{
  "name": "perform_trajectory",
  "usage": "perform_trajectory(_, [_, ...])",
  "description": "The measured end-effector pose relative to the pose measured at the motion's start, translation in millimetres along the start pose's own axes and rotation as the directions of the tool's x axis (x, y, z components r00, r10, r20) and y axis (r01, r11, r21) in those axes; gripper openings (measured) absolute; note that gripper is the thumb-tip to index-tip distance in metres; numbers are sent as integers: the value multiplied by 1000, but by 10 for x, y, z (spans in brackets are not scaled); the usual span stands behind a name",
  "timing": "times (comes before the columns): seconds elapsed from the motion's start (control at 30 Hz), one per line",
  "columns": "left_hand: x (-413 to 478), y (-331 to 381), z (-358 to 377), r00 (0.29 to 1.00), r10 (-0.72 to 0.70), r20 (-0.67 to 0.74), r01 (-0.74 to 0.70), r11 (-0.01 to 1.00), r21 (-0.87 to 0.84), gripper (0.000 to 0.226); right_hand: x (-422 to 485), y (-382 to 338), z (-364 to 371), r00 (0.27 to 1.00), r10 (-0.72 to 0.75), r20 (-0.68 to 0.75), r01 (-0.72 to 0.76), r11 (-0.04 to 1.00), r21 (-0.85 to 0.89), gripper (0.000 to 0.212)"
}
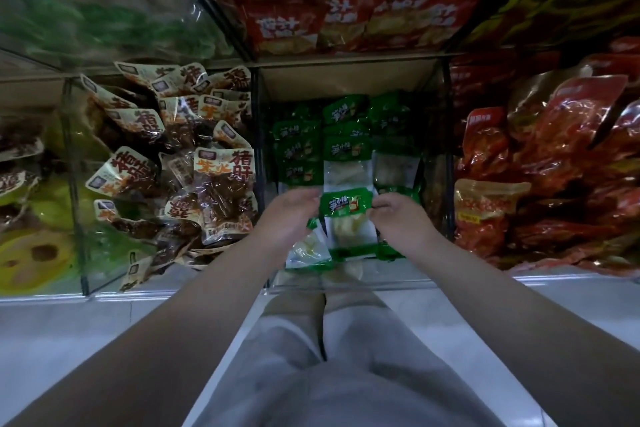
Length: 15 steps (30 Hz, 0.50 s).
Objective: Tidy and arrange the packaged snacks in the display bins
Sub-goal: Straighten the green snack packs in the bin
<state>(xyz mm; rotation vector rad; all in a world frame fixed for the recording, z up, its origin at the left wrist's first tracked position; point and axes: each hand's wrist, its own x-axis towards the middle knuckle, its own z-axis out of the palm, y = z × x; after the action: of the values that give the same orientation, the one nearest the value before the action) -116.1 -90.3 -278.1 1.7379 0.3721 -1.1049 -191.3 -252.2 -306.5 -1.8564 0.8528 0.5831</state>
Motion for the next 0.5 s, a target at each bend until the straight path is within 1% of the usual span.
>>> perform_trajectory(0.07, [21,-30,16,995,90,-47,-83,989,122,40,19,37,-4,992,-77,-96,69,994,-83,31])
perform_trajectory(0.1, [19,-50,20,988,144,-59,-128,967,221,42,24,45,-6,981,-133,-144,114,985,-131,30])
perform_trajectory(0.13, [18,-79,24,978,198,-59,-165,921,353,46,24,43,-5,967,-187,-171,159,973,-166,30])
perform_trajectory(0.2, [14,-157,47,969,246,-15,-182,755,630,57,9,10,9,948,-280,-153,242,944,-225,35])
perform_trajectory(0.27, [-11,-234,115,974,226,22,-152,578,802,70,-3,-15,47,941,-331,-63,300,908,-292,42])
perform_trajectory(0.33, [-18,-304,196,977,213,24,-113,414,903,82,-6,-4,104,943,-332,15,317,884,-345,47])
perform_trajectory(0.4, [6,-373,248,969,246,-2,-70,283,956,88,-18,28,147,952,-305,40,297,875,-382,53])
perform_trajectory(0.5, [73,-435,262,941,338,9,-71,172,982,81,-44,77,176,955,-292,45,278,839,-467,62])
